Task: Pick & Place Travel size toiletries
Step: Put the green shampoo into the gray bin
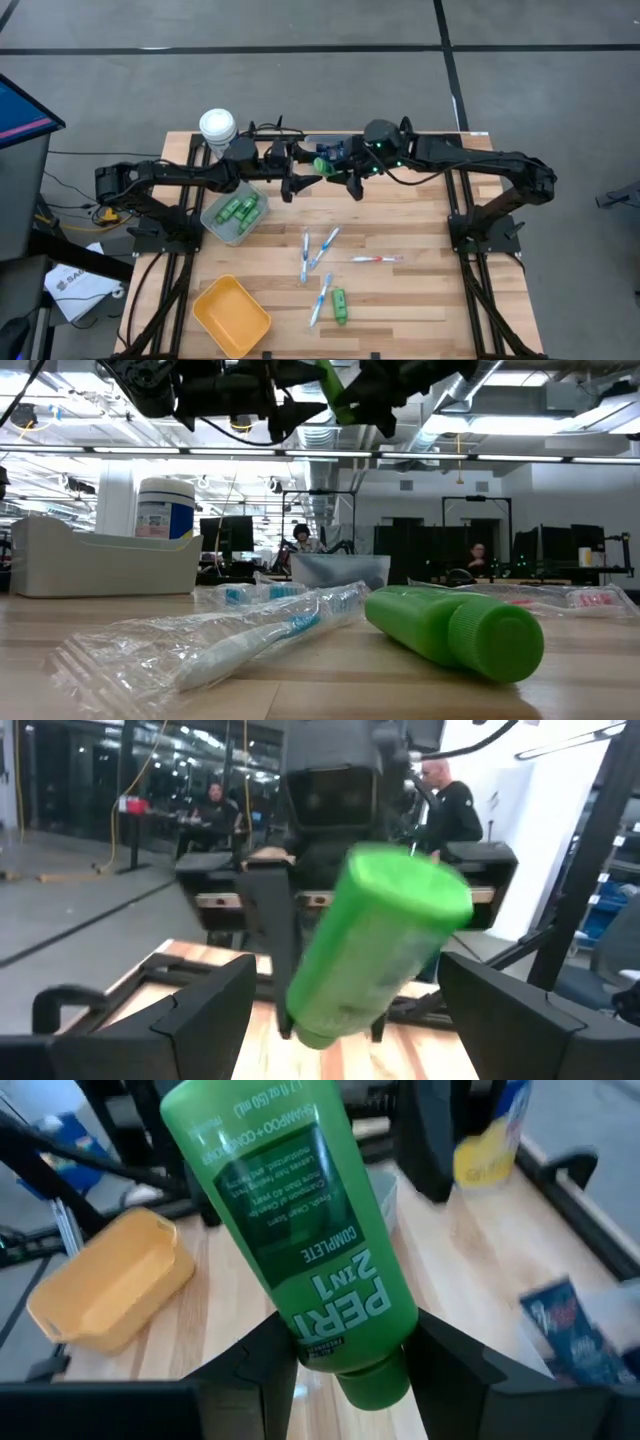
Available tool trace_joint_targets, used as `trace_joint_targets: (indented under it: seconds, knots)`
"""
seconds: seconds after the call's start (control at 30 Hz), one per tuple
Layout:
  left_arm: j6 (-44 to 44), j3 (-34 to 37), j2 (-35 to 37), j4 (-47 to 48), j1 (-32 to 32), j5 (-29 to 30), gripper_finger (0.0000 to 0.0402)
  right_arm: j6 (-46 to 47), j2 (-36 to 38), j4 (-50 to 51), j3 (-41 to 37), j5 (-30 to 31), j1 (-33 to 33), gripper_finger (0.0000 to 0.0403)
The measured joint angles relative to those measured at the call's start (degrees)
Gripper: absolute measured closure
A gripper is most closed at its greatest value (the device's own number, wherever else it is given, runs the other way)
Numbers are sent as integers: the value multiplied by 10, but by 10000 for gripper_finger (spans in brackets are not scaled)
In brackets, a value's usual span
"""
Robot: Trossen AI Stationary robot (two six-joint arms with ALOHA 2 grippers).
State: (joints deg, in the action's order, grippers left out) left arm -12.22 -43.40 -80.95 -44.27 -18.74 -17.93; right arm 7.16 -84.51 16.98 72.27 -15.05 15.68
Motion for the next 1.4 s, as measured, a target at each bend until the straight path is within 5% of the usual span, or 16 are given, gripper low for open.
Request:
trace_joint_targets:
  seconds: [0.43, 0.77, 1.23, 1.4]
  knots:
    - [33, -9, -5, -49, 10, 30, 92, 15, -7, -44, 0, 0, -8, 250]
    - [25, -59, -53, -47, 10, 0, 96, 30, -7, -57, 0, 0, -19, 244]
    - [34, -57, -36, -44, 10, 2, 239, 37, -7, -65, 0, 1, -17, 244]
    - [33, -57, -36, -44, 10, 5, 249, 34, -7, -66, 0, 1, -18, 238]
